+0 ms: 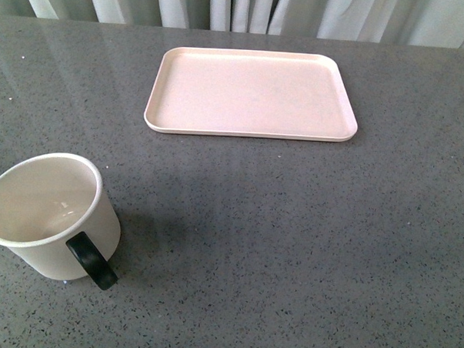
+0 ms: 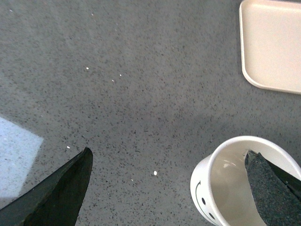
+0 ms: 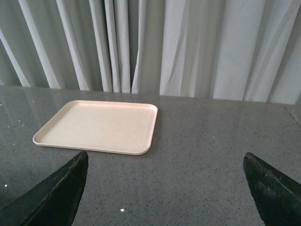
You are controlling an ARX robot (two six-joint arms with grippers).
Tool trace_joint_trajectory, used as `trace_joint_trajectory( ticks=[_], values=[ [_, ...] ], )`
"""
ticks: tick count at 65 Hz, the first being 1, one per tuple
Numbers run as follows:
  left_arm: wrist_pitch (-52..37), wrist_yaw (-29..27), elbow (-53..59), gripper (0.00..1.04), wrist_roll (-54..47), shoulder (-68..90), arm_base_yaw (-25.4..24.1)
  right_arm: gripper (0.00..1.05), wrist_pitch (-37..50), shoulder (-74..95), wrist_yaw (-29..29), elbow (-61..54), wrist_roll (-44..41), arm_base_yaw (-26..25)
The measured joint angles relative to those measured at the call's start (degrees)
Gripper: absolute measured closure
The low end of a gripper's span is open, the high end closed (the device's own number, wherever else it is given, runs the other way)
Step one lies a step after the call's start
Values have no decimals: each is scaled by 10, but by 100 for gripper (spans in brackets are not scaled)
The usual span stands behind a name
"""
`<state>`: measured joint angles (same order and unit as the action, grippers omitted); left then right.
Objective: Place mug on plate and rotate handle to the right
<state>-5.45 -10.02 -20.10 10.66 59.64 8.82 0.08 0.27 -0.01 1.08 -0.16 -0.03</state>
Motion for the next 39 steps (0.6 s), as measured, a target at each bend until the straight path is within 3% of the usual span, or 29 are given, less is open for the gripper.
trace_joint_trajectory(
  ticks=[39],
  values=[
    [-57,30,-13,9,0,125,5,9,0,0,0,0,0,0]
  ],
)
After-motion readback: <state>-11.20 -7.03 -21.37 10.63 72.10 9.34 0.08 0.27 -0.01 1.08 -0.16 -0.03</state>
